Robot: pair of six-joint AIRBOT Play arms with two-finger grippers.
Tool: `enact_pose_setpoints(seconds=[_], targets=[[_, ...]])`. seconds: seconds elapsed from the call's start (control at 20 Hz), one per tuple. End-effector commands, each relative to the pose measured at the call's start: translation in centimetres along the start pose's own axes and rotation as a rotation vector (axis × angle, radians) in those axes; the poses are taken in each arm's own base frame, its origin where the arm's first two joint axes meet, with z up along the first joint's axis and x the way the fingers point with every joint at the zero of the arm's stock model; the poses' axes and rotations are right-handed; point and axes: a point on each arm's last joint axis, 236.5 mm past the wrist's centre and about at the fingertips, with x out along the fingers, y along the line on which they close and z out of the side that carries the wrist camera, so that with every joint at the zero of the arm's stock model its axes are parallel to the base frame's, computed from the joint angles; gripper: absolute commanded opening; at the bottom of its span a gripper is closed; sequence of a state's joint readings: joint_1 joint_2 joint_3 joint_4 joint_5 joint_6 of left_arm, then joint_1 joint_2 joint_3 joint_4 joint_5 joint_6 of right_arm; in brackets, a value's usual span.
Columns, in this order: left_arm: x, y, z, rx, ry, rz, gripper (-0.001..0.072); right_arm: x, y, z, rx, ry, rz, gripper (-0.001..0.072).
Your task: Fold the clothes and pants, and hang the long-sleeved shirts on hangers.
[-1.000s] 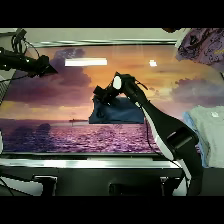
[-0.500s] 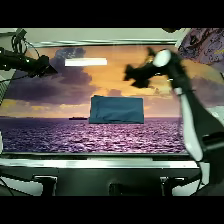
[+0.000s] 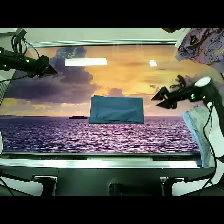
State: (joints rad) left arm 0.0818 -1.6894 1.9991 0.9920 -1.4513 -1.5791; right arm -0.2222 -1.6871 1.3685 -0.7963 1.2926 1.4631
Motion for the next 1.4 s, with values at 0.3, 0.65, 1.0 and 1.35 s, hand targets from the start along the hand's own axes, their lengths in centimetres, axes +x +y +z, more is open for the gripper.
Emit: enact_pose_setpoints(seconds=[0.3,0.65,1.0,1.35], targets=[[0.0,0.1,0.0,0.002,-0.001,0.007,0.0017,7.2,-0.7,-1.7,-0.003,0.023,0.145,0.0467],[0.0,0.1,0.0,0.004,0.001,0.006,0.0018,9.6,0.2,-2.0,-0.035,0.021,0.126,0.0195],[0.0,0.1,0.0,0.011,0.001,0.007,0.0018,6.1,3.8,1.5,-0.089,-0.065,0.124,0.0031],[0.0,0.1,0.0,0.010,0.001,0.007,0.0018,-4.1,4.6,10.2,-0.172,-0.333,-0.240,0.0031]])
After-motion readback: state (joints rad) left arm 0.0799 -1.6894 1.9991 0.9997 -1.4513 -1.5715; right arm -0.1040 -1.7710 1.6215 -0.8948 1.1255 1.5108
